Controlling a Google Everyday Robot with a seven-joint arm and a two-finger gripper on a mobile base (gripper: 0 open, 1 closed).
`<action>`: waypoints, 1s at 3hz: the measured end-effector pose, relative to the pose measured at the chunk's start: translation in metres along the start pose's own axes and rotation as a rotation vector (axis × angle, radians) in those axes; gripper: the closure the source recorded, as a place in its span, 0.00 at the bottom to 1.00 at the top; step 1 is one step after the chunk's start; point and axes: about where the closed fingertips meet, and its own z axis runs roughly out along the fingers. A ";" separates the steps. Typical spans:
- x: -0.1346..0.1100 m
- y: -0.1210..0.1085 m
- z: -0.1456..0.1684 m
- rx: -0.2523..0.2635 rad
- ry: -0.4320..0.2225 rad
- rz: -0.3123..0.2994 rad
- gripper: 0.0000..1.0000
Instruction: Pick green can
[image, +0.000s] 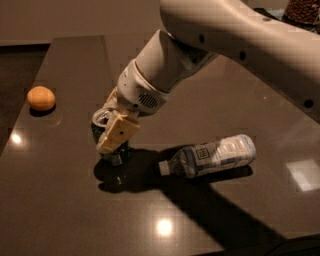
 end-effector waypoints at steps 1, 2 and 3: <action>-0.007 -0.007 -0.019 0.005 -0.018 0.009 0.88; -0.029 -0.018 -0.050 0.003 -0.061 -0.010 1.00; -0.031 -0.018 -0.051 0.005 -0.063 -0.013 1.00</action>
Offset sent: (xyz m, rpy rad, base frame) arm 0.0279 -0.0137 0.0680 0.0747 -0.0038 -0.0052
